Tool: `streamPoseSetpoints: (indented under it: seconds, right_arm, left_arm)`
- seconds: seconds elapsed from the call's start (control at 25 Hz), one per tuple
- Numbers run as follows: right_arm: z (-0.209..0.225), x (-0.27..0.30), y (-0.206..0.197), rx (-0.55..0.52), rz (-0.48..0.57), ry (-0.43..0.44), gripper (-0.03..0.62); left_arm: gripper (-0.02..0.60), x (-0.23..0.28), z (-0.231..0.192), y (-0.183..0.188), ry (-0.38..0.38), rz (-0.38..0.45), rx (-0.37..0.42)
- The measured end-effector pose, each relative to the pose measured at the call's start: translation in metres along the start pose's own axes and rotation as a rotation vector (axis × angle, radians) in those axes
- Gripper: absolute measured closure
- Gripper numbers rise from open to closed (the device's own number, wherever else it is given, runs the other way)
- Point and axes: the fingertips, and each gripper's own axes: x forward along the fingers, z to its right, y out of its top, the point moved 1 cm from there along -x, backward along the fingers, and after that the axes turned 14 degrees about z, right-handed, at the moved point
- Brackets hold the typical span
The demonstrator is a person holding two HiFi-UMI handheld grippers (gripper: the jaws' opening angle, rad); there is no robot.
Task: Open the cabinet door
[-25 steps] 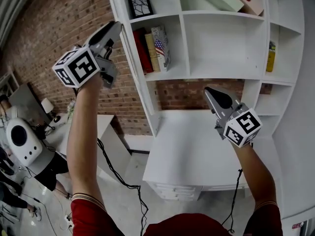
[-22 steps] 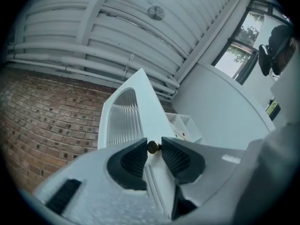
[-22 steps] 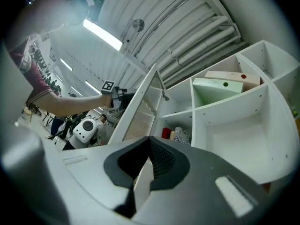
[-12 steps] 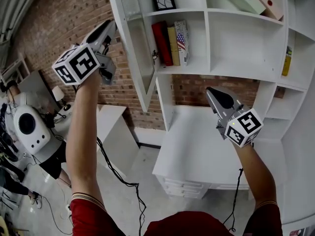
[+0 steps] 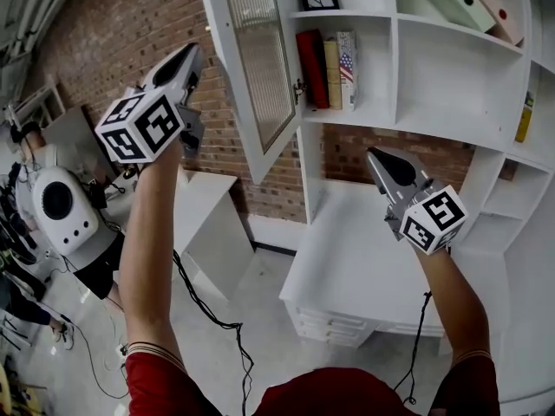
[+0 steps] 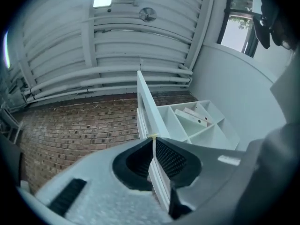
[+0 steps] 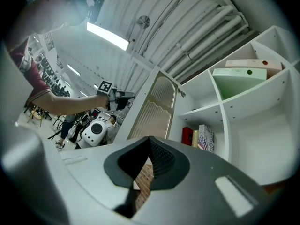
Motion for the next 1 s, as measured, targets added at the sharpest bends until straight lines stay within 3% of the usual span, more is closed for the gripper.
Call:
streamPoseSetpoints:
  seconds: [0.2,0.32,0.44,0.76,1.0]
  right_arm:
    - [-0.013,0.018,-0.015,0.024,0.003,0.037,0.582]
    - [-0.017,0.026,-0.022,0.04,0.005,0.051,0.582]
    - [-0.017,0.029,-0.027,0.05,0.009,0.056,0.582]
    - [-0.008,0.015,-0.029,0.058,0.012,0.05,0.582]
    - [-0.003,-0.005,-0.042,0.083,0.014,0.023,0.582]
  left_arm:
    - [0.56,-0.033,0.023,-0.023,-0.041,-0.057,0.003]
    - [0.565,-0.052,0.044,-0.04,-0.068,-0.071,-0.04]
    - [0.575,-0.068,0.065,-0.059,-0.086,-0.071,-0.097]
    - [0.578,-0.106,0.117,-0.101,-0.089,-0.04,-0.15]
    - [0.578,-0.117,0.17,-0.138,-0.15,-0.055,-0.088]
